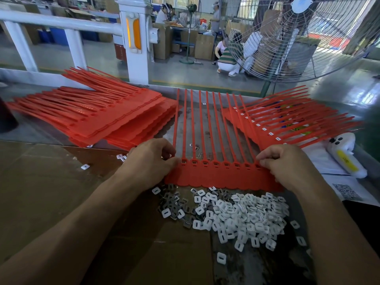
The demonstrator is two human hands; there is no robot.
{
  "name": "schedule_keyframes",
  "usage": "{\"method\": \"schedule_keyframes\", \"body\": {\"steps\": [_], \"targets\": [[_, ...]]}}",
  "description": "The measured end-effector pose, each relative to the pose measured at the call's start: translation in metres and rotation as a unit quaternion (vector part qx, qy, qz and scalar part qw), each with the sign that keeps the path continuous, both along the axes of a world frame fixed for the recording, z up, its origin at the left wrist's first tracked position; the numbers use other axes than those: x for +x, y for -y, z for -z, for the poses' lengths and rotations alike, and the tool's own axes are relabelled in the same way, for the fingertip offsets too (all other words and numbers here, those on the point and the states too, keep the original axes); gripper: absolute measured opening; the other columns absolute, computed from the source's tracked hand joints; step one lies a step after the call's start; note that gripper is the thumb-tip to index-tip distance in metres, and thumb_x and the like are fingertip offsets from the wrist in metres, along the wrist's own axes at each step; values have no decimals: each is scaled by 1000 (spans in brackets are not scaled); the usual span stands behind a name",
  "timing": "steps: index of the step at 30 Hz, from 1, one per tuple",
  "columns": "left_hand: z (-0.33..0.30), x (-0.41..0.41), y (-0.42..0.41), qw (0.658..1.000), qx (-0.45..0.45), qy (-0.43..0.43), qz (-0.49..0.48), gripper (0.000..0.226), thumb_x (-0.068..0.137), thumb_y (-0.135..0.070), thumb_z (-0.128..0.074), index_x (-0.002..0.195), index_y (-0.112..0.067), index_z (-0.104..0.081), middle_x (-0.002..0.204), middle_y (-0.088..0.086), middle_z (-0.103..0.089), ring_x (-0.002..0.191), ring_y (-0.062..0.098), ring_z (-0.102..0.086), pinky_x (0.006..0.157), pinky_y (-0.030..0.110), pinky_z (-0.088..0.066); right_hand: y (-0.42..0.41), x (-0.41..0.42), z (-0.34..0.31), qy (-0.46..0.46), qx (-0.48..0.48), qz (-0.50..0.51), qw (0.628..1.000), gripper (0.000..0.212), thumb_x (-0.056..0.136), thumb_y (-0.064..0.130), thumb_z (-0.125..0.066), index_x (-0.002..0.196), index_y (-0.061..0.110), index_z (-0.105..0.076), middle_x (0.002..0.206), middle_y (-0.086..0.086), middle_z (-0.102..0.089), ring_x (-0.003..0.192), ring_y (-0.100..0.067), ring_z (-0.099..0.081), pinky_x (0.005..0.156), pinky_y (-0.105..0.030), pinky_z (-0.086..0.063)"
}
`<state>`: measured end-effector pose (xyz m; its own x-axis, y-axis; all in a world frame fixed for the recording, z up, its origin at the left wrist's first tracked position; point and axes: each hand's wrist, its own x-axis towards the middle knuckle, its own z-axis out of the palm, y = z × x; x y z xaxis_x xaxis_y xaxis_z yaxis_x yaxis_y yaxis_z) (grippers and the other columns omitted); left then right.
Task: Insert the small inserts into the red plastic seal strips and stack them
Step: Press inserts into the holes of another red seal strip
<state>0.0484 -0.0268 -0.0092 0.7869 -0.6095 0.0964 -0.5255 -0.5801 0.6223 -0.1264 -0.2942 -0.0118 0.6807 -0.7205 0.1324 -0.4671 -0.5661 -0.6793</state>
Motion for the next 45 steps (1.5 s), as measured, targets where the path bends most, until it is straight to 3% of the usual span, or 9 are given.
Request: {"method": "schedule_keyframes", "body": {"steps": [3,9,16,21,30,36,40,43,45], "targets": [[0,0,0,1000,1,-2,1,24,90,-49,-71,107,-33,-69,96,-15,-64,94,8,-62,98,46,-50,-18,2,-11,32,-32,-30,999,17,91,16,-74,81,30,-76,84,16,-73,80,2,-64,69,-22,-42],[1,2,0,1000,3,1,1,23,89,-49,-71,106,-34,-68,96,-16,-64,91,6,-61,94,44,-53,-77,19,-24,-15,-24,-249,968,4,91,31,-77,90,35,-78,90,30,-71,86,11,-65,74,-17,-43],[2,2,2,1000,0,16,-4,24,89,-47,-72,106,-31,-69,93,-16,-63,92,8,-61,96,44,-51,-111,30,-15,-95,-38,-390,915,9,89,30,-80,96,36,-77,95,23,-64,89,7,-62,73,-8,-44],[2,3,2,1000,0,22,-3,24,89,-47,-71,107,-31,-69,93,-16,-64,91,9,-62,96,44,-51,-120,33,-15,-109,-64,-407,905,12,90,28,-79,100,34,-77,93,21,-60,90,8,-58,73,-9,-42],[5,5,2,1000,2,27,3,26,88,-49,-71,107,-32,-69,94,-15,-64,89,7,-62,88,40,-54,-127,33,-21,-135,-96,-409,897,7,92,28,-74,96,33,-71,98,18,-60,90,1,-59,84,-28,-54],[5,5,1,1000,3,25,7,24,89,-50,-71,107,-34,-68,95,-16,-64,90,6,-61,87,40,-55,-126,31,-18,-105,-77,-389,912,12,90,27,-76,87,34,-66,93,21,-65,91,6,-61,78,-19,-53],[3,4,1,1000,5,23,8,25,90,-48,-70,109,-33,-68,97,-16,-64,91,6,-61,89,41,-54,-127,31,-16,-56,-24,-372,926,18,90,21,-77,85,34,-66,87,27,-67,78,7,-66,66,-9,-49],[2,3,2,1000,3,21,4,24,89,-48,-71,107,-32,-69,95,-16,-64,90,7,-61,92,43,-52,-125,32,-16,-10,12,-342,940,20,91,17,-77,93,35,-67,91,20,-69,81,2,-69,69,-16,-55],[2,3,2,1000,0,15,1,24,88,-48,-72,107,-32,-69,93,-16,-64,89,6,-61,93,43,-52,-118,33,-16,4,12,-304,952,19,92,18,-77,96,36,-72,93,23,-70,86,6,-68,72,-12,-53]]}}
